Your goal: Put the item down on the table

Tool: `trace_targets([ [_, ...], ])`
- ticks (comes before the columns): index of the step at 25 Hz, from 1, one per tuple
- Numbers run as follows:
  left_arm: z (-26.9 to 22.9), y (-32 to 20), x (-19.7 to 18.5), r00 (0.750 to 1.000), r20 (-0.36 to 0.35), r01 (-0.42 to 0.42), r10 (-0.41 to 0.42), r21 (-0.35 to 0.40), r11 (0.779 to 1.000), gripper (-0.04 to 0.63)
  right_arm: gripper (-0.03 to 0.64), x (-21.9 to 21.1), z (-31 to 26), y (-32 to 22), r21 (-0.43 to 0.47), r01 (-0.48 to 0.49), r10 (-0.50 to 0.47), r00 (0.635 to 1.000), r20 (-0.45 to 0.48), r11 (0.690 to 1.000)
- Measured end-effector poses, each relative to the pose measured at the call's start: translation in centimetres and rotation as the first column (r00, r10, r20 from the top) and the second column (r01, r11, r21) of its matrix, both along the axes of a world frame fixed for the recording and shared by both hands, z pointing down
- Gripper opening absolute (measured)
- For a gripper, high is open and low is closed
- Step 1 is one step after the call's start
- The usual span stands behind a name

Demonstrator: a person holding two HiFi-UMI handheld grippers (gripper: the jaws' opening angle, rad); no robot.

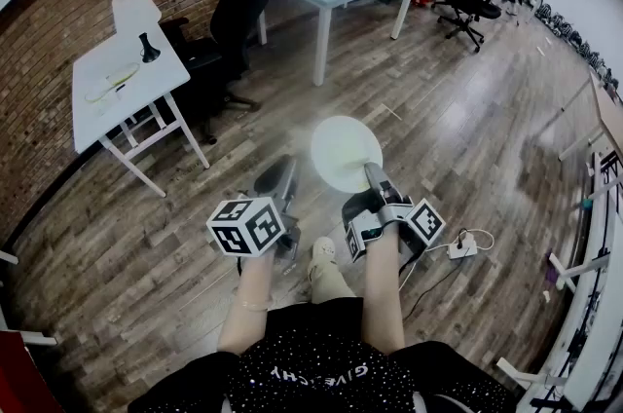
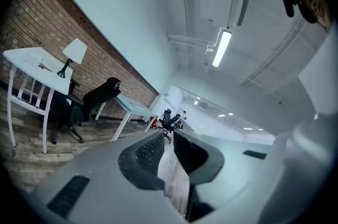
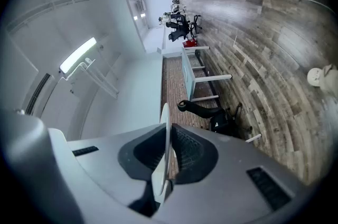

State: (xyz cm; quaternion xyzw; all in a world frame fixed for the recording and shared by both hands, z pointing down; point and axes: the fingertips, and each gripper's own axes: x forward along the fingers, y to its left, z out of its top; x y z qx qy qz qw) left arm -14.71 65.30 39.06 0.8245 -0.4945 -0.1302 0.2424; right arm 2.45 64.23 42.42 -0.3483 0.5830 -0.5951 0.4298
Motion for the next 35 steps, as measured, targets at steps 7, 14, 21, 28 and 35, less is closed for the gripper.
trace_targets([
  [7,1.2,-6.3,0.0,1.000,-0.018,0.003,-0.003,-0.015,1.000,0.060,0.031,-0.2,1.1,-6.6,-0.029,-0.002,0.001,1.000,-0.013,1.000],
  [14,0.8,-15.9,1.5,1.000,-0.022,0.016,-0.017,-0.019,1.000,0.060,0.031,0.9,0.8,-16.4,-0.035,0.022,-0.024,0.998,-0.059,0.999],
  [21,0.5,-25.8,4.1,0.999,-0.013,0.040,-0.041,-0.027,0.999,0.060,0.031,3.7,0.9,-27.0,-0.047,0.015,-0.024,0.977,-0.211,0.999],
  [28,1.5,-33.0,5.5,0.998,-0.004,0.057,-0.057,-0.042,0.998,0.060,0.031,5.1,1.7,-34.6,-0.048,0.019,-0.029,0.977,-0.211,0.999],
  [35,2.5,-37.5,7.3,0.999,-0.014,0.047,-0.048,-0.057,0.997,0.060,0.029,6.1,1.5,-38.8,-0.015,0.048,-0.050,0.973,-0.224,0.999],
])
